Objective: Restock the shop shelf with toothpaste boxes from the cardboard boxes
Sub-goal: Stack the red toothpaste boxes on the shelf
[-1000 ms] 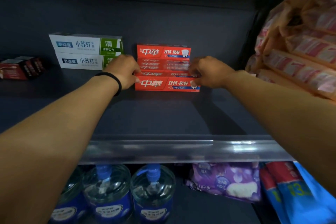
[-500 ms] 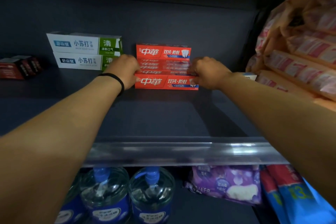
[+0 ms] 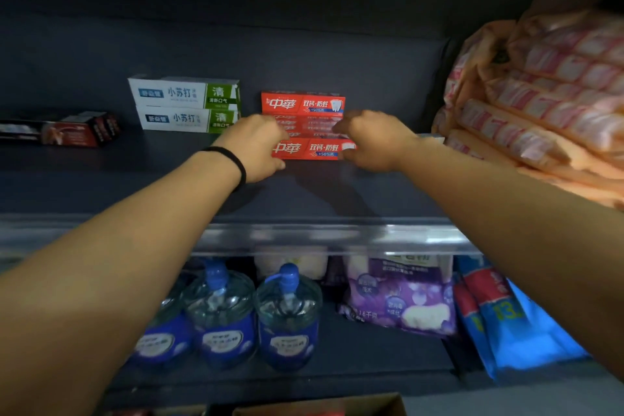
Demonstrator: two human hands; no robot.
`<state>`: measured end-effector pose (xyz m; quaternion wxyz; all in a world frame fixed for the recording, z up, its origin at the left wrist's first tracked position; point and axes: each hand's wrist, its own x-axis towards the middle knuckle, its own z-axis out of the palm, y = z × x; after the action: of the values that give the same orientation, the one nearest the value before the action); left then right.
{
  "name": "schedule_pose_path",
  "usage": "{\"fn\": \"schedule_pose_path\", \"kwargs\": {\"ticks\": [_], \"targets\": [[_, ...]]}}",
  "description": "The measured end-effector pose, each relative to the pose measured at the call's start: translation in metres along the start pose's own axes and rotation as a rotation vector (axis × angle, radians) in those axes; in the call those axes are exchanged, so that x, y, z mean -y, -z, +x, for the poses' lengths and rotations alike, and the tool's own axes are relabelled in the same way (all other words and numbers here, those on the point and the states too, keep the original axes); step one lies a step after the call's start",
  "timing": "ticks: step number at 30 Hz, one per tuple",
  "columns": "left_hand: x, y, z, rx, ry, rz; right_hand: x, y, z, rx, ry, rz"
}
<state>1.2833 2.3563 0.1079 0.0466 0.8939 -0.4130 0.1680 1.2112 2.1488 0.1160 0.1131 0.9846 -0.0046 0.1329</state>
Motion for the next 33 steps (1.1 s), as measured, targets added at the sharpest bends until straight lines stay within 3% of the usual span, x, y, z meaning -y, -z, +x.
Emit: {"fn": "schedule_pose_path", "kwargs": {"ticks": [7,12,26,33], "targets": [[-0.049,0.02,-0.098,0.039,-0.051,-0.073,0.056,0.027,-0.105,-0.053,0.122,0.024],[-0.077,-0.013,-0.172,0.147,-0.081,-0.093,0.097,-0.004,-0.182,-0.093,0.239,0.101],[-0.13,-0.232,-0.31,0.773,-0.006,-0.239,0.182,-0.222,-0.307,0.553,0.26,0.334],[-0.134,-0.299,-0.33,0.864,0.049,-0.262,0.194,-0.286,-0.315,0.699,0.165,0.362]]}}
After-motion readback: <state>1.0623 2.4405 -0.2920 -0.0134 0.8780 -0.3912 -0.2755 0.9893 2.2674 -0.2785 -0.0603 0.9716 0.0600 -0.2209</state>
